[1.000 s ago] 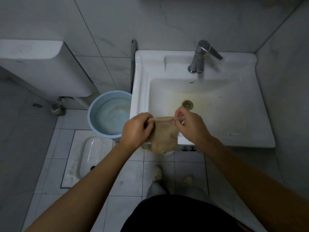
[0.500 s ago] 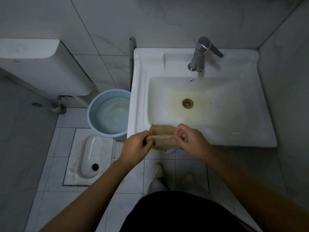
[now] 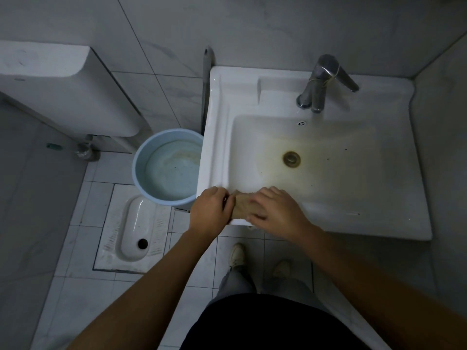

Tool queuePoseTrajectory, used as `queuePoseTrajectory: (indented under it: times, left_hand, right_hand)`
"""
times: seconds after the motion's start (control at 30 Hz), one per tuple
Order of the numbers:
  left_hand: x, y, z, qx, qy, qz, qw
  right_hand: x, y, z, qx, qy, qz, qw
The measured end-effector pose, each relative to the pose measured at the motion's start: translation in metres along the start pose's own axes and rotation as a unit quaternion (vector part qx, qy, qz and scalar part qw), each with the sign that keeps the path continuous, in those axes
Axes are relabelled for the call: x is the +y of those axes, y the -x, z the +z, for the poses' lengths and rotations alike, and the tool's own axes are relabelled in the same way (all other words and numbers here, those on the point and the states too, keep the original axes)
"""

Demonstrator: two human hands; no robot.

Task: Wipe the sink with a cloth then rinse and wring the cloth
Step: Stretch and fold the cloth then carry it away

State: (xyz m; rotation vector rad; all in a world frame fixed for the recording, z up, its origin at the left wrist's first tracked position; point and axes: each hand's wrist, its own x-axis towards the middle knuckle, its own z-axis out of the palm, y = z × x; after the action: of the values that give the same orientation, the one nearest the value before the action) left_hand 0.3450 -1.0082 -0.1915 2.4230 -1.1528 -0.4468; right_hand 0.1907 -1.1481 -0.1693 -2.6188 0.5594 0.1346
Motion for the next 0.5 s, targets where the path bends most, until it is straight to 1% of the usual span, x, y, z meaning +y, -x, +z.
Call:
queuePoseTrajectory:
  times: [0.03, 0.07, 0.2, 0.23, 0.3, 0.4, 0.47, 0.5]
  left_hand:
    - [-0.002, 0.003, -0.003, 0.006, 0.004, 0.000, 1.000]
    - [-0.004, 0.007, -0.006, 0.011, 0.014, -0.002, 1.000]
    - [-0.016, 0.031, -0.015, 0.021, 0.072, 0.007, 0.997]
    - [-0.018, 0.040, -0.016, 0.022, 0.078, -0.002, 0.997]
    - [-0.019, 0.058, -0.016, 0.021, 0.087, -0.044, 0.995]
    - [-0.015, 0.082, -0.017, 0.041, 0.098, -0.114, 0.988]
    - [-0.009, 0.100, -0.021, 0.054, 0.116, -0.182, 0.975]
    - [-0.006, 0.112, -0.023, 0.058, 0.134, -0.224, 0.964]
  right_hand:
    - [-0.001, 0.000, 0.003, -0.031, 0.018, -0.001, 0.999]
    - [-0.002, -0.001, 0.006, -0.044, 0.034, 0.000, 0.998]
    - [-0.004, -0.012, 0.007, -0.028, 0.065, 0.013, 0.997]
    - [-0.005, -0.014, 0.006, -0.032, 0.074, 0.007, 0.997]
    - [-0.007, -0.018, 0.004, -0.045, 0.086, -0.007, 0.995]
    - [-0.009, -0.023, -0.003, -0.077, 0.081, -0.025, 0.993]
    - [-0.011, -0.024, -0.013, -0.098, 0.046, -0.032, 0.994]
    - [-0.013, -0.023, -0.018, -0.107, 0.011, -0.034, 0.994]
